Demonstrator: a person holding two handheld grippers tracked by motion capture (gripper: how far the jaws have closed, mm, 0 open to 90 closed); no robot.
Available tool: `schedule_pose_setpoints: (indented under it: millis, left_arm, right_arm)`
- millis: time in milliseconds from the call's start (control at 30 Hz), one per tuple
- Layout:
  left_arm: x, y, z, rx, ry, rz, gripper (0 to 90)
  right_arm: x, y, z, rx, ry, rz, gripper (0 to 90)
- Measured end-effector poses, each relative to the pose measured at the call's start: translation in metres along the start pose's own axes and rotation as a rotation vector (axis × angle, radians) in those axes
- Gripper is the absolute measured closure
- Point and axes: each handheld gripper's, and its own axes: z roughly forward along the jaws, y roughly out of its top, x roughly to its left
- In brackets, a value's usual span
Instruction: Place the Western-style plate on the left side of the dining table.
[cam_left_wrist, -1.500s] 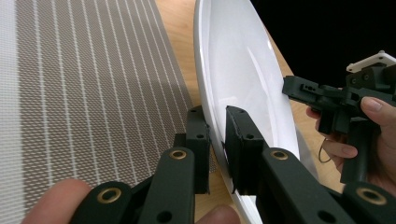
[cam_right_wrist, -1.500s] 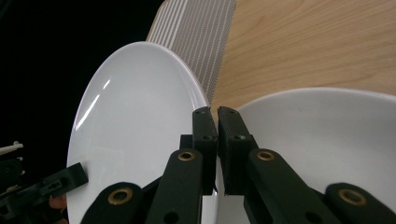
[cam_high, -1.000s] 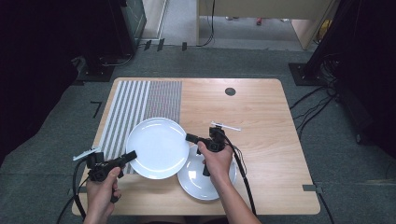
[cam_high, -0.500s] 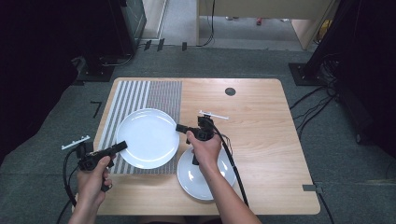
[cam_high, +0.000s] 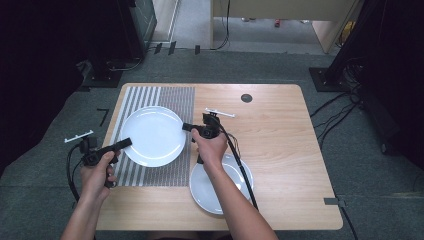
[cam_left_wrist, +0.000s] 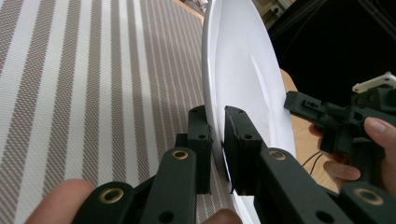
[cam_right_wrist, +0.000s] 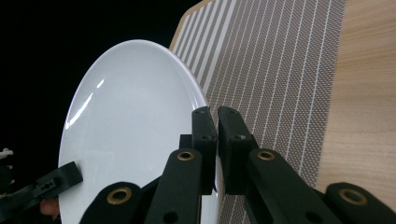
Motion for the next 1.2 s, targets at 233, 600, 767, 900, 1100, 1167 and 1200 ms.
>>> schedule_pose_setpoints:
  millis: [233,600,767,900,1100,1167,1200]
  left_arm:
    - [0.021,0.009,0.013,0.021,0.006,-0.035,82.5]
    - [0.043,0.022,0.039,0.043,0.042,-0.082,81.5]
    - [0.054,0.025,0.050,0.064,0.054,-0.119,81.3]
    - [0.061,0.027,0.057,0.063,0.071,-0.149,81.1]
    - [0.063,0.031,0.069,0.070,0.089,-0.169,80.7]
    - [0.063,0.032,0.073,0.071,0.092,-0.180,80.9]
    - [0.063,0.032,0.075,0.073,0.090,-0.177,80.9]
  right_arm:
    - [-0.006,0.006,0.025,0.028,-0.029,0.019,87.1]
    - [-0.014,0.017,0.053,0.041,-0.088,0.045,86.9]
    - [-0.021,0.018,0.064,0.043,-0.112,0.061,86.9]
    - [-0.025,0.020,0.072,0.047,-0.123,0.074,87.0]
    - [-0.034,0.025,0.079,0.057,-0.124,0.088,87.1]
    - [-0.037,0.027,0.080,0.051,-0.136,0.080,87.1]
    - [-0.037,0.027,0.080,0.051,-0.136,0.080,87.1]
